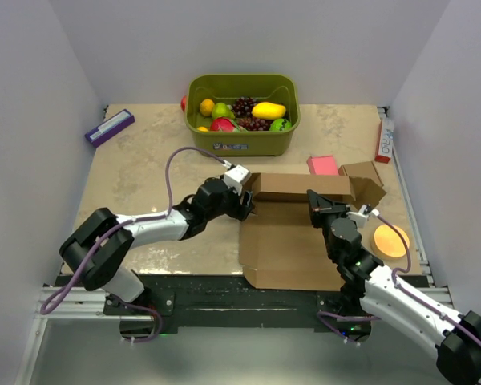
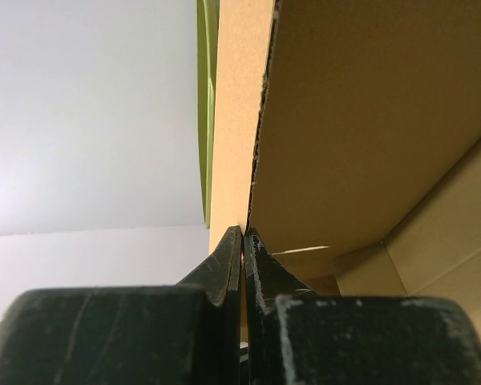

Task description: Fold the paper box

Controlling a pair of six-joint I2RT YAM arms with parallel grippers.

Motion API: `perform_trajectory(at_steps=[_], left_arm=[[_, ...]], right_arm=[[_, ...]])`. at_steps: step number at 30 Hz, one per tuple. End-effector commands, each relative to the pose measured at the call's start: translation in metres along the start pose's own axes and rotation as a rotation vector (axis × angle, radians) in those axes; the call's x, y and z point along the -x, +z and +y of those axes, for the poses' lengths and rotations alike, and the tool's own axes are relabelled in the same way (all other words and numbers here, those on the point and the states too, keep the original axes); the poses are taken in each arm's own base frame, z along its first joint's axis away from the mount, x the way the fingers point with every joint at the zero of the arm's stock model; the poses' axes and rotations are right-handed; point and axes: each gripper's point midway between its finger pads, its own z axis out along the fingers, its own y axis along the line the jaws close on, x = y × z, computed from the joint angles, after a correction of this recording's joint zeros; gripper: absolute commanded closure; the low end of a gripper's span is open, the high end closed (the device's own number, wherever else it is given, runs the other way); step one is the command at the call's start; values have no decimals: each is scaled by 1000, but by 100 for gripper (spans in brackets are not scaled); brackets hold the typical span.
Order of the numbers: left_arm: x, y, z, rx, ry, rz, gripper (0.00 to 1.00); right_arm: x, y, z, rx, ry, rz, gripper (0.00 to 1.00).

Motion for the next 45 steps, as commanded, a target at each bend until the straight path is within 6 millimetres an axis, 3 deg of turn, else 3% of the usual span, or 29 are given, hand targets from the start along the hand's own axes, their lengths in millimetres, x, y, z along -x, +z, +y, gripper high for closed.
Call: perform_trajectory(at_steps=[1,5,16,20,23,27,30,31,34,37,40,45], left_arm=[[34,6,-19,-56,74,-116,38],[36,0,-35,-123,120,-156,44],[34,-7,-60,-240,153,-179,48],[33,-26,-50,-193,124,-204,44],[39,-51,-40,-158,101,-247,37],[62,-87,-20,-87,47,-342,34],[79,-101,4,-15,-5,-399,32],[91,-104,22,50,-36,-424,32],[95,-100,64,235,-120,-397,32],[104,-88,90,348,-190,-385,32],[101,-64,103,393,-218,-340,33],[89,-26,106,372,-219,-287,34]], right_arm=[[7,1,-37,-97,-89,-36,100],[7,1,-38,-101,-91,-36,100],[4,3,-41,-109,-98,-28,100],[5,1,-41,-110,-102,-25,100],[7,0,-38,-99,-96,-30,100],[7,-1,-35,-93,-95,-27,100],[7,-1,-34,-93,-98,-30,100],[7,-1,-35,-95,-97,-30,100],[6,-2,-37,-97,-88,-23,100],[6,-1,-37,-98,-88,-24,100],[6,-1,-37,-98,-87,-27,100],[6,0,-39,-102,-90,-29,100]])
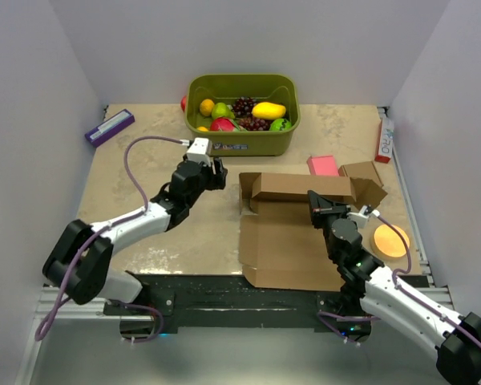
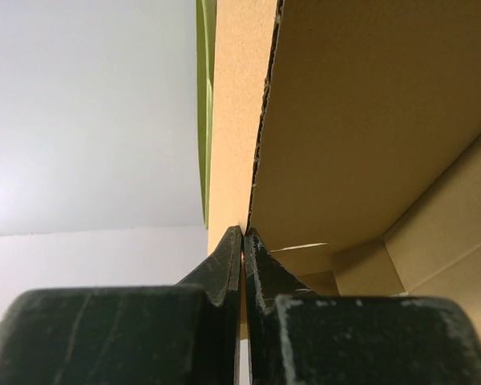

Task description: Fold the paper box

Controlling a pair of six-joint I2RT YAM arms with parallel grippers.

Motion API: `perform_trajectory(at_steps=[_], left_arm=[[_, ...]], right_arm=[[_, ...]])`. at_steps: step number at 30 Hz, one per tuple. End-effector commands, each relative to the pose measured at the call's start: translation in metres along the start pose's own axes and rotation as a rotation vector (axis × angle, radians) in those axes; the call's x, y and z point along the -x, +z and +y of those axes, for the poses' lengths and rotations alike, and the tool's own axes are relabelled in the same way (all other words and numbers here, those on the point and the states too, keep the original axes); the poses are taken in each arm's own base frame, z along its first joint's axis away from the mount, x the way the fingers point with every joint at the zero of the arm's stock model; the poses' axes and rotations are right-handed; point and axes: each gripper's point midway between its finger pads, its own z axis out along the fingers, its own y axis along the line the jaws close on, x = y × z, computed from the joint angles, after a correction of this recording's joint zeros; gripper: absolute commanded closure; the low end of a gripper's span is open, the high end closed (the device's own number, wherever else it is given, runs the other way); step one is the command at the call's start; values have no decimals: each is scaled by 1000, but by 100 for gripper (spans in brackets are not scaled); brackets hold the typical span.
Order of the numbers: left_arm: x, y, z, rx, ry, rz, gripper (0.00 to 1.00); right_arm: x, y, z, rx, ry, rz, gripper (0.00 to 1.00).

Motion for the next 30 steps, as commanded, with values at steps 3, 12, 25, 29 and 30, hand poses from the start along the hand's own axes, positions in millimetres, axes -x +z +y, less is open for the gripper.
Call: perform_trajectory(at_steps=[3,12,25,29,30], left_arm=[[4,30,-11,-26,-32,-24,33],[-20,35,-61,-302,24,10,31],[-58,-4,-92,-436,168,48,34],[-58,-15,-106,-488,172,31,34],[-58,-15,-109,-494,170,28,34]], right_arm=[[5,2,-41,-108,-95,-29,100],[2,4,-44,-113,-94,-20,100],[-2,4,-48,-122,-99,-6,100],[-4,6,-50,-129,-108,-2,100],[-4,6,-53,-136,-112,-3,100]])
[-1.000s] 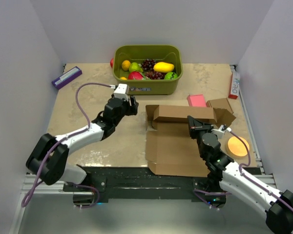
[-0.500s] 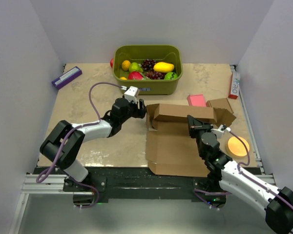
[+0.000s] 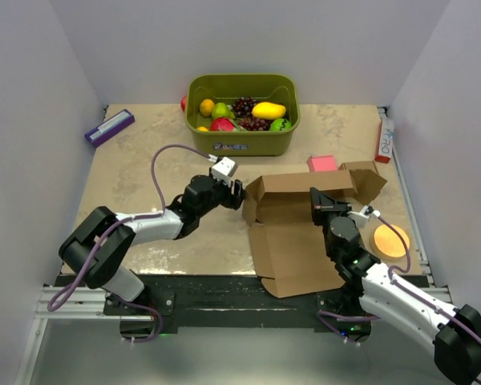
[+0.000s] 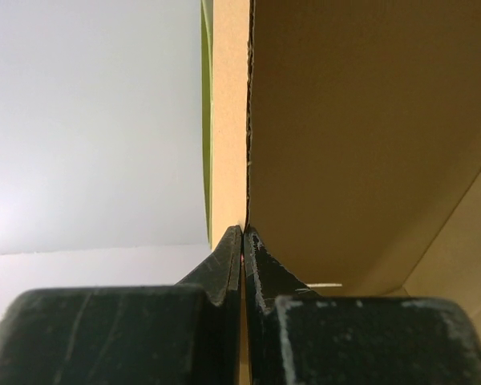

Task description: Fold the paper box

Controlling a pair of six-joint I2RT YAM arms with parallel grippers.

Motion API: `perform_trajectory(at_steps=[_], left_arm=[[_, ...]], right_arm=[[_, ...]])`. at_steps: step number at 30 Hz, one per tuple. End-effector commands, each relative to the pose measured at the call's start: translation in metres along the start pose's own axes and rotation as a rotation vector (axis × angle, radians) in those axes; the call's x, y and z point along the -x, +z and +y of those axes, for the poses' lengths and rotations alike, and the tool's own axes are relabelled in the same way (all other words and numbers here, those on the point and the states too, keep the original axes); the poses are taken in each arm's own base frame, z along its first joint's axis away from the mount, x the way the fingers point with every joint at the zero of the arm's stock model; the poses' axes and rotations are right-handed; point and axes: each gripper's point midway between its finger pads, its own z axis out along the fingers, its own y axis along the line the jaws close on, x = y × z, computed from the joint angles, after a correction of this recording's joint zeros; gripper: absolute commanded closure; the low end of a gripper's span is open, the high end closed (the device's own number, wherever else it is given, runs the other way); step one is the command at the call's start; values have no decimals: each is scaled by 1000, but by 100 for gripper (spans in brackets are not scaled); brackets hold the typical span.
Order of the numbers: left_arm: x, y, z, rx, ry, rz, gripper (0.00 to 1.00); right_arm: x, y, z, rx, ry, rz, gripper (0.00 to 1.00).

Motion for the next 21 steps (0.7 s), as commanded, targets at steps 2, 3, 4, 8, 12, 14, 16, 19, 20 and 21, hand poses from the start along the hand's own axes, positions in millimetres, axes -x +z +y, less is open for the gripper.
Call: perform_trajectory(at_steps=[2,3,4,8,12,14,16,19,20,21], left_arm=[[15,-5,-53,-183,22,-56,34],[17,-5,-56,-188,19,-59,34],[18,-4,-59,-190,9,-61,34],[24,-6,-72,-222,-14,-84,34],[24,-7,-75,-223,-31,-90,34],[23,-8,-66,-171,-48,-88,34],[27,-13,-64,-163,-52,-102,34],[29,-19,-56,-115,-61,-102,24],[27,-22,-45,-55,-71,-95,22],[33,-28,-37,-3,-95,-110,20]], right_arm=[[-8,-2,-51,-137,-129,42,100],[-9,-2,-51,-138,-128,42,100],[-9,-2,-52,-140,-130,44,100],[-9,-1,-55,-146,-133,44,100],[-9,-2,-55,-145,-129,45,100],[-9,-2,-54,-141,-128,45,100],[-9,-3,-55,-143,-129,45,100],[-8,-3,-55,-141,-127,40,100],[-7,-2,-54,-140,-126,37,100],[-8,-2,-53,-139,-125,39,100]])
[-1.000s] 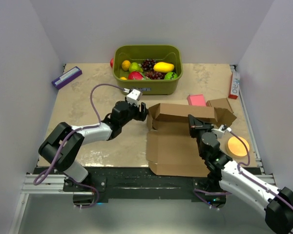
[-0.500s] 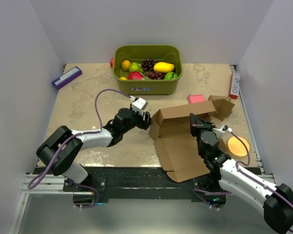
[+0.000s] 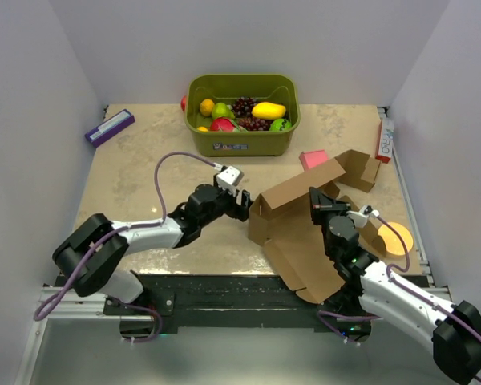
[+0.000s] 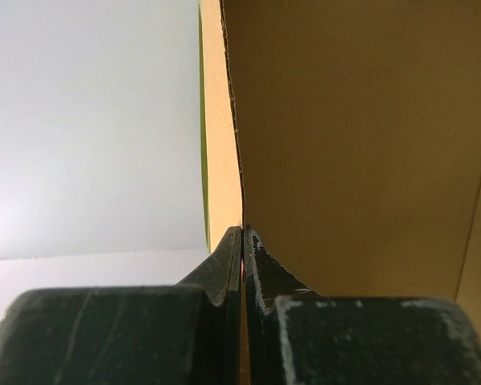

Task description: Fold the paper box

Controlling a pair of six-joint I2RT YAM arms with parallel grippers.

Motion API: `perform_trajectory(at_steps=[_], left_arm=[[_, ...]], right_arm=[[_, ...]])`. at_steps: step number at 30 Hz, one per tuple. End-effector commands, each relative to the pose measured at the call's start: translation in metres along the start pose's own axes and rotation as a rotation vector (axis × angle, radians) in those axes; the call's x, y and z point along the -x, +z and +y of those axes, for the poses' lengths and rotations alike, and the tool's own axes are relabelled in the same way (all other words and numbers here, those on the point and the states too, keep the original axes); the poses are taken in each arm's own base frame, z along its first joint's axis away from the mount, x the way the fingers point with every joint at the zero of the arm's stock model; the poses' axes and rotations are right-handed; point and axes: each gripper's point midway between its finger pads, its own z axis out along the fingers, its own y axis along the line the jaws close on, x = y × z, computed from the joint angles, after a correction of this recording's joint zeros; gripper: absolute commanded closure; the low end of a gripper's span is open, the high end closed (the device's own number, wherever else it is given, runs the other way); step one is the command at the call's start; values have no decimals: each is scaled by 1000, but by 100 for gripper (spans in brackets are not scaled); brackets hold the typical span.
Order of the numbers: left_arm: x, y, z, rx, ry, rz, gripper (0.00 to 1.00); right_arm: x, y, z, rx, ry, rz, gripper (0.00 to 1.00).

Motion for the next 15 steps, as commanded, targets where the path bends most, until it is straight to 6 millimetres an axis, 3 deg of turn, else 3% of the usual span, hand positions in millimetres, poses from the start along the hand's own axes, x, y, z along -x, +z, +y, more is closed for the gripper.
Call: perform_trajectory(at_steps=[1,3,6,7,9,10,15], left_arm=[[32,-23,17,152,-73,-95,18],[32,-47,30,224,-107,-132,16],[37,-72,25,199,-165,-199,14],[19,-78,23,198,-178,-167,14],[14,-86,15,165,-221,-168,14],[-2,-89,9,153,-223,-124,14],[-21,-100,-4,160,-321,-118,14]], right_arm=[[-8,-6,-49,-131,-133,52,100],[-7,-6,-48,-132,-140,47,100],[-8,-4,-46,-127,-139,42,100],[-9,-3,-44,-123,-135,40,100],[-12,0,-43,-127,-141,40,100],[-14,2,-38,-120,-140,39,100],[-28,14,-25,-120,-130,36,100]])
